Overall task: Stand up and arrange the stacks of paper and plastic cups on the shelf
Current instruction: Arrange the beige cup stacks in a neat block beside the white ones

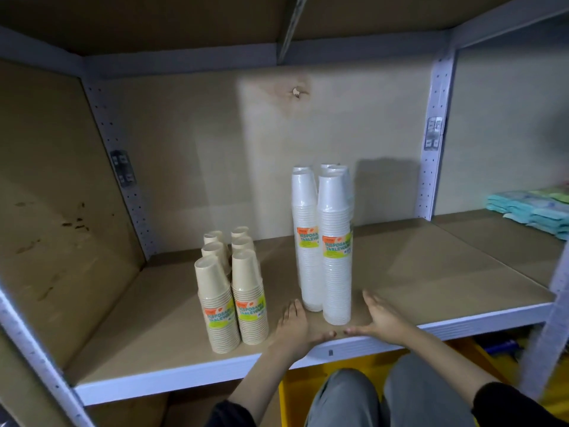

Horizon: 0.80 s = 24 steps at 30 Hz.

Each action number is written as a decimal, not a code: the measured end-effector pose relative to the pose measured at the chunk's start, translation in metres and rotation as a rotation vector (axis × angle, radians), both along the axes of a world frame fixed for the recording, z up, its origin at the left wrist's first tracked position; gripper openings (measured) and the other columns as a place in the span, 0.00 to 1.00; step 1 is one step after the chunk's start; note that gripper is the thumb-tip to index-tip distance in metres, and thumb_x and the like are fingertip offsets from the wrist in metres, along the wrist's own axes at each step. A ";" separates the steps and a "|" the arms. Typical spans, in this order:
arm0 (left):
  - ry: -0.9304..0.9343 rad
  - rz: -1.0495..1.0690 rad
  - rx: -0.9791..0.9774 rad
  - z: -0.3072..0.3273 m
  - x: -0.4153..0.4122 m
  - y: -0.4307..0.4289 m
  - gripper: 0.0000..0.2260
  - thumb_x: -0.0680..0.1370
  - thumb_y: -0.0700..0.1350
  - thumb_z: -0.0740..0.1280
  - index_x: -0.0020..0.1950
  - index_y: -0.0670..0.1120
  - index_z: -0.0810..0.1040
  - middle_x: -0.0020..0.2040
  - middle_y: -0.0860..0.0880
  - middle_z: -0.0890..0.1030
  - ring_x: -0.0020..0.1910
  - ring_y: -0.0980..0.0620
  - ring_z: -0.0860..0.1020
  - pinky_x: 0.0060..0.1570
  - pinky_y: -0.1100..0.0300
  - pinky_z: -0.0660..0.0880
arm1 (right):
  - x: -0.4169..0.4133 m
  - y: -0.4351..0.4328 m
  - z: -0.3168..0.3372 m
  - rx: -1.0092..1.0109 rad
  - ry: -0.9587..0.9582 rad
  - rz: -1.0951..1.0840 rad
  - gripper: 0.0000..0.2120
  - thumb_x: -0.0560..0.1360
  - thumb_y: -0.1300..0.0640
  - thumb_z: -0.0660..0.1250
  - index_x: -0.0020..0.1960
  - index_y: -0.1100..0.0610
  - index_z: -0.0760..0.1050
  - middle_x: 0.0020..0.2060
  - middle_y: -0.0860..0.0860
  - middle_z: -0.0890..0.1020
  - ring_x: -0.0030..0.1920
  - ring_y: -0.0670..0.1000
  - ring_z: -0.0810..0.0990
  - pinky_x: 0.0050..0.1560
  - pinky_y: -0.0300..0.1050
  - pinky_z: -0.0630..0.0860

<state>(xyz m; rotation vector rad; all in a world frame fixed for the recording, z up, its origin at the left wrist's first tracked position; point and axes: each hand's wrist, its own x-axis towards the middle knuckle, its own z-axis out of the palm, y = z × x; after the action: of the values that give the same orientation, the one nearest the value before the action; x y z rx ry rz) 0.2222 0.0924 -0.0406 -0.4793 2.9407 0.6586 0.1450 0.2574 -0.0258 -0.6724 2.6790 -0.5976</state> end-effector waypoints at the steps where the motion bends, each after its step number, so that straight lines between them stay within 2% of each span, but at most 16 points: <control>1: 0.000 0.002 0.010 0.001 -0.001 -0.001 0.46 0.74 0.62 0.63 0.76 0.37 0.42 0.78 0.41 0.46 0.78 0.45 0.47 0.76 0.53 0.48 | -0.004 -0.001 0.000 0.009 -0.001 0.003 0.60 0.62 0.30 0.66 0.77 0.62 0.41 0.78 0.57 0.46 0.78 0.54 0.48 0.77 0.46 0.50; 3: -0.006 0.002 0.032 0.002 -0.004 -0.002 0.47 0.73 0.62 0.64 0.77 0.38 0.41 0.78 0.41 0.45 0.78 0.45 0.47 0.76 0.53 0.48 | -0.009 -0.004 0.002 0.014 0.003 0.010 0.58 0.64 0.32 0.68 0.77 0.62 0.41 0.78 0.57 0.47 0.78 0.54 0.49 0.77 0.45 0.51; 4: -0.008 0.002 0.042 0.003 -0.005 -0.004 0.47 0.73 0.62 0.65 0.77 0.38 0.41 0.78 0.41 0.45 0.78 0.45 0.46 0.76 0.53 0.48 | -0.012 -0.004 0.004 0.018 -0.004 0.020 0.61 0.60 0.29 0.67 0.77 0.62 0.41 0.78 0.57 0.47 0.78 0.54 0.49 0.77 0.45 0.51; 7: -0.015 -0.005 0.056 0.003 -0.009 -0.007 0.49 0.72 0.62 0.66 0.76 0.37 0.41 0.78 0.41 0.44 0.78 0.45 0.46 0.77 0.54 0.47 | -0.017 -0.007 0.009 0.054 0.008 0.059 0.76 0.41 0.17 0.55 0.77 0.61 0.42 0.78 0.56 0.49 0.78 0.54 0.51 0.77 0.45 0.52; 9: -0.017 -0.017 0.063 0.003 -0.011 -0.009 0.49 0.72 0.61 0.66 0.76 0.38 0.40 0.78 0.41 0.43 0.78 0.45 0.45 0.77 0.54 0.46 | -0.025 -0.007 0.003 0.070 0.041 0.078 0.82 0.32 0.15 0.47 0.77 0.59 0.44 0.78 0.55 0.51 0.77 0.54 0.53 0.76 0.45 0.53; 15: 0.053 -0.062 0.101 -0.001 -0.014 -0.012 0.48 0.72 0.61 0.67 0.77 0.41 0.42 0.79 0.44 0.46 0.78 0.47 0.47 0.76 0.56 0.48 | -0.035 -0.008 -0.008 0.052 0.078 0.153 0.75 0.37 0.15 0.46 0.77 0.51 0.44 0.77 0.50 0.53 0.76 0.52 0.55 0.76 0.48 0.51; 20: 0.068 -0.063 0.103 -0.002 -0.017 -0.013 0.48 0.71 0.61 0.68 0.77 0.41 0.42 0.78 0.44 0.47 0.78 0.47 0.48 0.76 0.56 0.48 | -0.033 -0.008 -0.009 0.038 0.084 0.160 0.74 0.38 0.15 0.45 0.77 0.50 0.44 0.77 0.50 0.53 0.76 0.51 0.55 0.76 0.48 0.51; 24: 0.051 -0.060 0.097 0.000 -0.017 -0.011 0.54 0.65 0.69 0.66 0.77 0.40 0.43 0.78 0.43 0.48 0.78 0.46 0.50 0.76 0.54 0.50 | -0.033 -0.006 -0.011 0.010 0.109 0.163 0.72 0.38 0.15 0.45 0.77 0.50 0.47 0.77 0.48 0.56 0.76 0.49 0.56 0.75 0.47 0.51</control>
<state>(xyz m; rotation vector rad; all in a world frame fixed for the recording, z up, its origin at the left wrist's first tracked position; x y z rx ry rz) 0.2056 0.0813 -0.0408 -0.3693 2.9396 0.8127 0.1118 0.2512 -0.0371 -0.9355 2.6891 -0.5183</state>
